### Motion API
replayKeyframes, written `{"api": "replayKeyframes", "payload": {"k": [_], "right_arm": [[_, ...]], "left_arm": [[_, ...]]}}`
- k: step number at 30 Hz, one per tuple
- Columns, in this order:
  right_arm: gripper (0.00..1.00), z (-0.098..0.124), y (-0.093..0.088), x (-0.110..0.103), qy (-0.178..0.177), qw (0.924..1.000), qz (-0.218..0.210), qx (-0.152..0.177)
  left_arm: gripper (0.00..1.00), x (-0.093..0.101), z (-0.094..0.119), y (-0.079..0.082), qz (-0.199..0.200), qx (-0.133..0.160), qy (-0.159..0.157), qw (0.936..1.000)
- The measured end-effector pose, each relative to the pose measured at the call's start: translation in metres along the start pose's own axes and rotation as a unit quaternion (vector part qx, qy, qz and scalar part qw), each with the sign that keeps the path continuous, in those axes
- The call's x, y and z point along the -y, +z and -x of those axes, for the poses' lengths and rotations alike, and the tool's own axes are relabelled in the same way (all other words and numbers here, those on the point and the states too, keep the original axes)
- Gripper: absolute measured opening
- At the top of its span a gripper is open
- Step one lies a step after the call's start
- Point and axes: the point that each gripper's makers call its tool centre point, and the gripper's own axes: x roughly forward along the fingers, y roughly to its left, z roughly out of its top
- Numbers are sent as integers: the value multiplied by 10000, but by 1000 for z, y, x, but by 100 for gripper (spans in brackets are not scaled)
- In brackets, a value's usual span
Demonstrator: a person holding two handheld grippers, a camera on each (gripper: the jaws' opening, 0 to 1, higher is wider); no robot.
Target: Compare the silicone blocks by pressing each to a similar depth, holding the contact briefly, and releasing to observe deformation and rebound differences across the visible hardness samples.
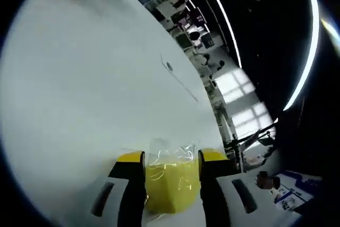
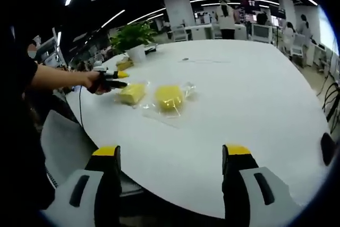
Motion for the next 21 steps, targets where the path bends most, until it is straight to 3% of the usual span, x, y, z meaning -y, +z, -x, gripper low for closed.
{"api": "replayKeyframes", "payload": {"k": [3, 5, 9, 13, 16, 21], "right_arm": [[79, -1, 6, 6, -165, 9998, -30, 95], [78, -1, 8, 3, -76, 9998, -151, 116], [79, -2, 6, 4, -142, 9998, -111, 75], [82, -3, -2, 12, -332, 9994, -44, 23], [82, -3, -8, 12, -337, 9994, -126, -12], [80, -2, -17, 9, -337, 9993, -33, -182]], "left_arm": [[34, -12, -5, -3, -6, -52, 142, 9999], [31, -17, -6, -2, 59, 60, 236, 9997], [23, -15, -10, -4, 634, 214, 47, 9977], [13, -18, -11, -8, 532, 214, 24, 9984], [9, -16, -11, -5, 774, 321, -97, 9964], [0, -10, -11, 0, 482, 463, -199, 9976]]}}
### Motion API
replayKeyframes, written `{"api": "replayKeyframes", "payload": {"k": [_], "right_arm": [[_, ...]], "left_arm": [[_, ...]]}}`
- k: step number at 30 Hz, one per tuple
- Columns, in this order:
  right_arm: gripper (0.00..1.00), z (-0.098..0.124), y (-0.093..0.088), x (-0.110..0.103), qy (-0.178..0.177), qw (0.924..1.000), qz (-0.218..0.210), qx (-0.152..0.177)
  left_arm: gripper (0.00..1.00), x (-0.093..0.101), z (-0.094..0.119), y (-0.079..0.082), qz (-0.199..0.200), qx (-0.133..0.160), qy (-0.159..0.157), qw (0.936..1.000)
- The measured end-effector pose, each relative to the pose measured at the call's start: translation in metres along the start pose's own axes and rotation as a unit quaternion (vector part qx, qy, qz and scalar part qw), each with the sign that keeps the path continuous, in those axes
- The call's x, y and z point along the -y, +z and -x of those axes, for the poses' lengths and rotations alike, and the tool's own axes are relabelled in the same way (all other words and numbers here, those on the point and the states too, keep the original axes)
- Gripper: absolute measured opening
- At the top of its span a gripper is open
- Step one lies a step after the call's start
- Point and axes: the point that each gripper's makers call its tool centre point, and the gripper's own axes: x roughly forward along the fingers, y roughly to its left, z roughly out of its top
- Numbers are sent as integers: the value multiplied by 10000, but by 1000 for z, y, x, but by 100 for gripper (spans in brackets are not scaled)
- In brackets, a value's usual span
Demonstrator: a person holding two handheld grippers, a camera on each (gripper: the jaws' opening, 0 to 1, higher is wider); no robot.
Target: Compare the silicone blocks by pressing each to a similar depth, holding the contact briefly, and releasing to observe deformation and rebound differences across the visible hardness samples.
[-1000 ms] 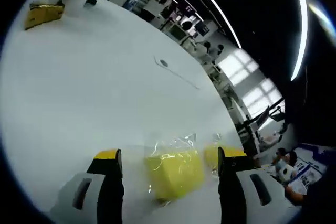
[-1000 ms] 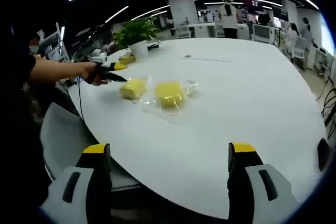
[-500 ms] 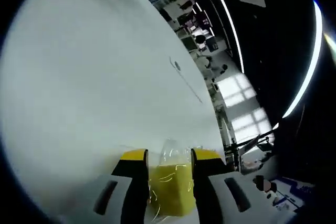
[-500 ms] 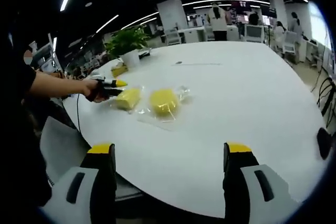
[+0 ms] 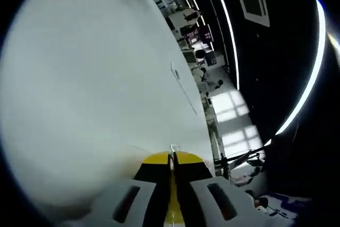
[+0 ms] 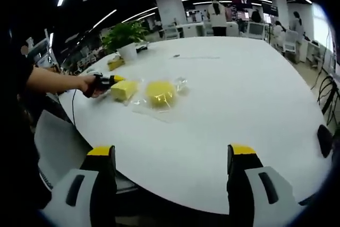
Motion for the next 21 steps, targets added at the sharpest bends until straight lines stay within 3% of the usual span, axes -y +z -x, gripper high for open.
{"api": "replayKeyframes", "payload": {"k": [4, 5, 8, 11, 12, 15, 17, 20, 21], "right_arm": [[79, 0, 1, -4, 69, 9998, -144, 94], [79, 0, 0, -5, 89, 9998, -155, 96], [79, 0, -2, -7, 97, 9999, -91, 35], [79, 0, 0, -9, 136, 9998, -85, 79], [79, 0, 2, -9, 142, 9998, -94, 96], [79, 0, 10, -11, 188, 9994, -91, 262], [79, 1, 13, -14, 232, 9994, -68, 262], [78, 2, 17, -18, 299, 9990, 66, 311], [73, 3, 19, -19, 319, 9989, 77, 339]], "left_arm": [[0, 8, 0, 0, -209, -55, -80, 9997], [0, 17, 1, 0, -377, -97, -244, 9989], [0, 32, 3, -1, -895, -194, -319, 9953], [0, 54, 9, -10, -1453, -451, -504, 9871], [0, 66, 12, -11, -1769, -419, -668, 9811], [0, 90, 20, -17, -1857, -473, -913, 9772], [0, 110, 27, -22, -2334, -486, -1165, 9642], [0, 132, 38, -27, -2554, -533, -1364, 9557], [0, 142, 42, -28, -3039, -489, -1463, 9401]]}}
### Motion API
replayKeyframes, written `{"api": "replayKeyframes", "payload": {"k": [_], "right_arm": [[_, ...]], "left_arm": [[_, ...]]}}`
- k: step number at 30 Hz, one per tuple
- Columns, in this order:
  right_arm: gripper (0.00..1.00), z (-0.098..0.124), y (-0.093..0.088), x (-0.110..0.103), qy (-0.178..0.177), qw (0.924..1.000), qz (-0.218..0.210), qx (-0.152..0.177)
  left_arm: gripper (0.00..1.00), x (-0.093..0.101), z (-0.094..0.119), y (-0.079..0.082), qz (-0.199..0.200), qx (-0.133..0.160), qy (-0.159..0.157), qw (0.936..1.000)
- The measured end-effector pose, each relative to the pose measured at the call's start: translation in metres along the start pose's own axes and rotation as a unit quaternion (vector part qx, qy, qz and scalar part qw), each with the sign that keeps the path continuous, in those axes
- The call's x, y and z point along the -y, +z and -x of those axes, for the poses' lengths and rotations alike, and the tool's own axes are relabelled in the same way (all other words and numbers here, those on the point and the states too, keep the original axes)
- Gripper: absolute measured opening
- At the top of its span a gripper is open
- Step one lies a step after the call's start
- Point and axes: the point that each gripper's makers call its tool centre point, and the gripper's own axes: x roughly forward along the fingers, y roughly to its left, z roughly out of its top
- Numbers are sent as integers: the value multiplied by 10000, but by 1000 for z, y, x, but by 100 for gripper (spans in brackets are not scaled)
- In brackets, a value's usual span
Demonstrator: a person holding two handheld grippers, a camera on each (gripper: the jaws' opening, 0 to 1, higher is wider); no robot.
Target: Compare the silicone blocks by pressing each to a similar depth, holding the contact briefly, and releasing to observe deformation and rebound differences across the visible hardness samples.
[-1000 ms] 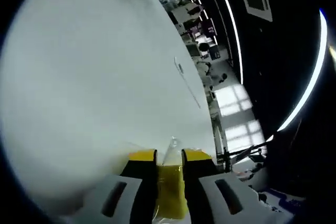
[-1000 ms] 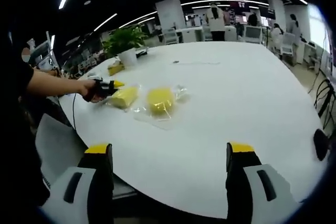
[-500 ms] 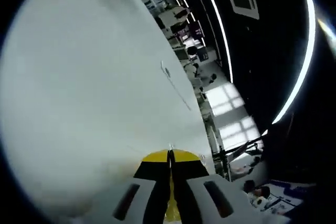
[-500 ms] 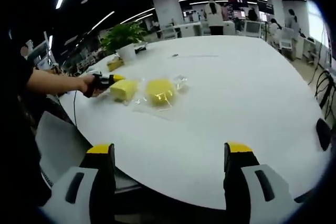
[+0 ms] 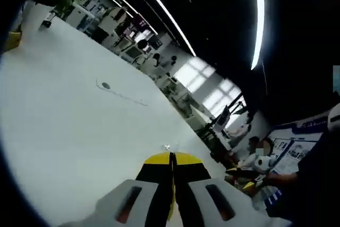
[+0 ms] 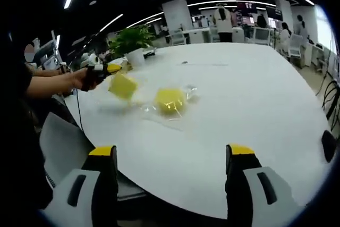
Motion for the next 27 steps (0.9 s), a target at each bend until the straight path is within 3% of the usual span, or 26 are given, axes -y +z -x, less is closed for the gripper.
{"api": "replayKeyframes", "payload": {"k": [1, 2, 6, 10, 13, 15, 16, 18, 19, 23, 27], "right_arm": [[69, 2, 8, 0, -34, 9998, 106, 157], [67, 3, 14, -1, -13, 9994, 203, 269], [78, 8, 32, -13, 285, 9975, 375, 525], [77, 8, 43, -37, 881, 9931, 620, 467], [85, 7, 63, -46, 949, 9884, 889, 779], [86, 8, 77, -64, 1353, 9835, 721, 957], [84, 8, 81, -71, 1519, 9812, 683, 975], [80, 9, 92, -87, 1894, 9740, 677, 1041], [80, 8, 99, -92, 1980, 9706, 800, 1109], [80, 0, 120, -111, 2297, 9611, 1001, 1166], [78, -7, 142, -125, 2514, 9514, 1246, 1271]], "left_arm": [[0, 2, 2, 4, -186, 34, 80, 9998], [0, 7, 4, 7, -86, -17, 110, 9999], [0, 33, 13, 26, -629, -55, -69, 9980], [0, 80, 19, 41, -1042, -66, -676, 9922], [0, 109, 22, 45, -1438, -156, -1030, 9841], [0, 127, 22, 49, -1629, -191, -1204, 9791], [0, 133, 21, 51, -1565, -207, -1231, 9797], [0, 150, 21, 56, -1733, -206, -1420, 9744], [0, 160, 22, 58, -1680, -224, -1605, 9724], [0, 178, 21, 71, -1637, -75, -1764, 9706], [0, 205, 23, 82, -1541, 24, -2160, 9642]]}}
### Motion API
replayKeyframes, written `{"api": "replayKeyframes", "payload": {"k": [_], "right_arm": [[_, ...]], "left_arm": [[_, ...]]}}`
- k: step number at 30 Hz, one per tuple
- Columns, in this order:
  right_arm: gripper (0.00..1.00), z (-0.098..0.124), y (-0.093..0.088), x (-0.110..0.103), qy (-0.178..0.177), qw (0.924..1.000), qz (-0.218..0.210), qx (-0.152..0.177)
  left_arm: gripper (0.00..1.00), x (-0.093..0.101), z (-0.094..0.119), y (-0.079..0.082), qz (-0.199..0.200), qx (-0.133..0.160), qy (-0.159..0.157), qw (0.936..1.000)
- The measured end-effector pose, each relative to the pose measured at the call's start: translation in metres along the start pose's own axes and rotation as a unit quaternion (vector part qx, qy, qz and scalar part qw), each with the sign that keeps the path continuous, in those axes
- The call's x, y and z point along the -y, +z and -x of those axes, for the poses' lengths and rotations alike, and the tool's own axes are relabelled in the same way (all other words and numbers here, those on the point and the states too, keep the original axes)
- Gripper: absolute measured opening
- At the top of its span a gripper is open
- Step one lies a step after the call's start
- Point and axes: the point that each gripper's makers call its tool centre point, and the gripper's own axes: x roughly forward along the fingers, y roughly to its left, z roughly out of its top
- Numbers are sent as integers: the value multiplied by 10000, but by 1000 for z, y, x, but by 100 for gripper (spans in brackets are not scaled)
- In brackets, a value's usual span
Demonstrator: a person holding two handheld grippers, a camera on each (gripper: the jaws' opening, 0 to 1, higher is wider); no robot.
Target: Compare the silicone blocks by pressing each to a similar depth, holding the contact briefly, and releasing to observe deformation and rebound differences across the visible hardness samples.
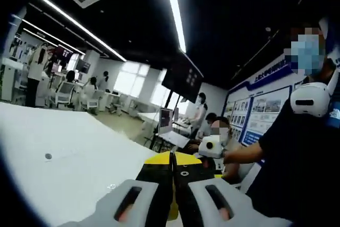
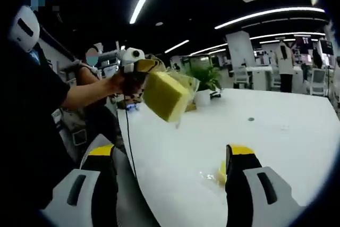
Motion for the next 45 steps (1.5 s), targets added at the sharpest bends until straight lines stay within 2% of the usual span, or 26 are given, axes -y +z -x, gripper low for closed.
{"api": "replayKeyframes", "payload": {"k": [3, 5, 8, 10, 12, 16, 20, 23, 25, 27, 29, 30, 33, 37, 38, 42, 43, 45], "right_arm": [[76, -10, 13, -4, 272, 9996, -59, 109], [70, -18, 23, -12, 619, 9978, -135, 212], [65, -29, 34, -12, 743, 9966, -102, 343], [67, -38, 38, -15, 861, 9951, -227, 421], [65, -46, 44, -24, 1164, 9908, -439, 532], [57, -54, 55, -28, 1355, 9873, -550, 626], [46, -59, 62, -30, 1497, 9859, -530, 524], [43, -63, 71, -32, 1602, 9832, -577, 651], [37, -65, 78, -32, 1671, 9809, -618, 778], [34, -67, 76, -38, 1819, 9788, -661, 677], [31, -69, 73, -45, 1971, 9742, -920, 607], [30, -70, 70, -46, 1976, 9736, -998, 563], [26, -70, 73, -43, 1869, 9768, -793, 688], [20, -73, 70, -41, 1794, 9794, -817, 446], [19, -73, 67, -40, 1754, 9793, -965, 311], [16, -74, 64, -37, 1725, 9808, -897, 175], [15, -75, 61, -34, 1636, 9839, -713, 116], [14, -75, 58, -32, 1633, 9837, -757, 15]], "left_arm": [[0, 12, -5, 1, -154, -169, -295, 9993], [0, 20, -9, -2, -275, -337, -493, 9978], [0, 31, -17, -9, -482, -534, -733, 9947], [0, 35, -20, -11, -499, -572, -794, 9939], [0, 40, -25, -9, -480, -560, -917, 9931], [0, 45, -31, -4, -603, -561, -994, 9916], [0, 44, -35, 4, -614, -465, -1040, 9916], [0, 43, -37, 8, -659, -391, -1035, 9917], [0, 43, -37, 8, -677, -383, -1030, 9916], [0, 41, -35, 9, -680, -350, -1009, 9920], [0, 39, -34, 7, -718, -383, -945, 9922], [0, 39, -33, 6, -695, -395, -953, 9922], [0, 39, -32, 6, -714, -367, -914, 9926], [0, 33, -30, 3, -792, -406, -769, 9931], [0, 30, -30, 3, -798, -399, -686, 9936], [0, 24, -30, 0, -720, -396, -636, 9946], [0, 22, -30, -2, -716, -430, -617, 9946], [0, 20, -30, -5, -734, -478, -589, 9944]]}}
